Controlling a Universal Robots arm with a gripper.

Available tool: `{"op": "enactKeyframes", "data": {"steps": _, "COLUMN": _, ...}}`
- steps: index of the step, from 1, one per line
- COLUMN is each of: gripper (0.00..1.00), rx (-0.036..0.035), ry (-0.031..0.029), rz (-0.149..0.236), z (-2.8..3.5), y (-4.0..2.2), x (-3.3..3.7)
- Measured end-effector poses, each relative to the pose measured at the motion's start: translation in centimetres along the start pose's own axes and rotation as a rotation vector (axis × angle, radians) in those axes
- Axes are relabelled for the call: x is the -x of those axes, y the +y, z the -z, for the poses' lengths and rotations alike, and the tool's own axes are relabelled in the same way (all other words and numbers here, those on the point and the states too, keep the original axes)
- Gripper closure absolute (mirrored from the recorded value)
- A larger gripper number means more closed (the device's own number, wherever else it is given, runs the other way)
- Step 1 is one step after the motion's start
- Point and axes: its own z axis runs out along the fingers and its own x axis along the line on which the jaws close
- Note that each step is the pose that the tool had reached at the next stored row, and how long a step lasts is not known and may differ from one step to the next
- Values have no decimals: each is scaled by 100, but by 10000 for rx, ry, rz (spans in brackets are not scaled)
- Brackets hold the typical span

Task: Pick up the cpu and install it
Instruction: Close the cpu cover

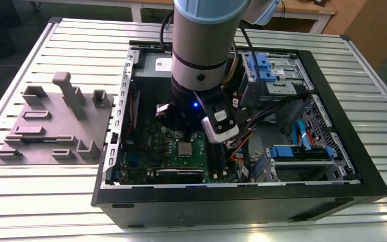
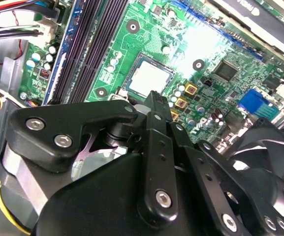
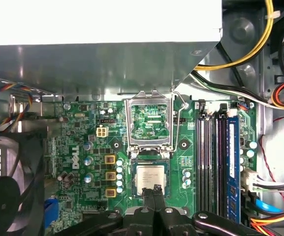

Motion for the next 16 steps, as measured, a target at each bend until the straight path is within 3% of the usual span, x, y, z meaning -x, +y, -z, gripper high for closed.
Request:
{"op": "enactKeyframes", "data": {"steps": 4, "gripper": 90, "rx": -1, "ry": 1, "rz": 0, "z": 48, "y": 1, "x": -1}}
{"op": "enactKeyframes", "data": {"steps": 12, "gripper": 90, "rx": 0, "ry": 0, "rz": 5, "z": 55, "y": 1, "x": -1}}
{"op": "enactKeyframes", "data": {"steps": 16, "gripper": 90, "rx": -14, "ry": 8, "rz": 535, "z": 54, "y": 0, "x": -1}}
